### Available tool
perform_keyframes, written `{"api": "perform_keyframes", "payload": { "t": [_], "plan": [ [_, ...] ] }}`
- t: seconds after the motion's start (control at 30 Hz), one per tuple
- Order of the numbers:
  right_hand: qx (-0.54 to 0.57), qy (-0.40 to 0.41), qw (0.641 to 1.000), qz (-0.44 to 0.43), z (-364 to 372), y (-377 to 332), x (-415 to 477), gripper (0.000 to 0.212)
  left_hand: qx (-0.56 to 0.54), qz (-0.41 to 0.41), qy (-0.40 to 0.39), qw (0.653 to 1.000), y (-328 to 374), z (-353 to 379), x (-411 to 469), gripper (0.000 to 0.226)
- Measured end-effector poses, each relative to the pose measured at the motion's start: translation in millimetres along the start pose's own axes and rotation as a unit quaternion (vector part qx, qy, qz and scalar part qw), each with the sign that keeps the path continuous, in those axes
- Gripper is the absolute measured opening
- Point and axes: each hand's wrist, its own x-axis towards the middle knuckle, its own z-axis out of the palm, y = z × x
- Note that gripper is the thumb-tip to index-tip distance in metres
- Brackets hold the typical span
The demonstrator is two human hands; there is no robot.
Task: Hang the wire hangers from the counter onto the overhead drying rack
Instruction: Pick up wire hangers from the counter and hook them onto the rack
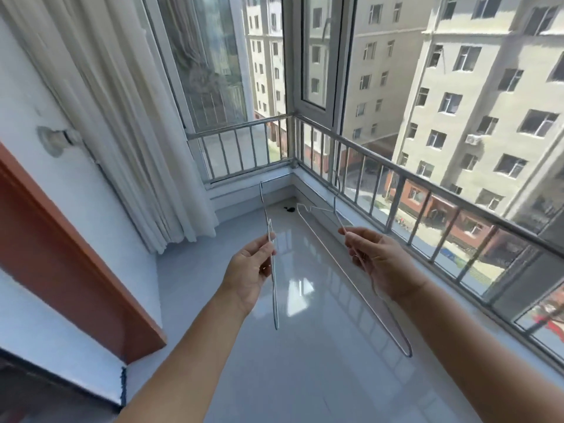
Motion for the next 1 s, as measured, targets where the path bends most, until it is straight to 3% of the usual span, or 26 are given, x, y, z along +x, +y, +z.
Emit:
{"api": "perform_keyframes", "payload": {
  "t": [0.5, 0.7, 1.0],
  "plan": [
    [0.030, 0.015, 0.999, -0.037, 159, -7, 210, 0.014, 0.057, 0.033, -0.020, 0.998, 164, -102, 203, 0.018],
    [0.045, 0.027, 0.996, -0.065, 190, -37, 310, 0.013, 0.062, 0.054, -0.025, 0.996, 218, -96, 304, 0.017],
    [0.059, -0.033, 0.989, -0.132, 221, -117, 456, 0.017, 0.047, 0.102, -0.046, 0.993, 305, -67, 448, 0.016]
  ]
}}
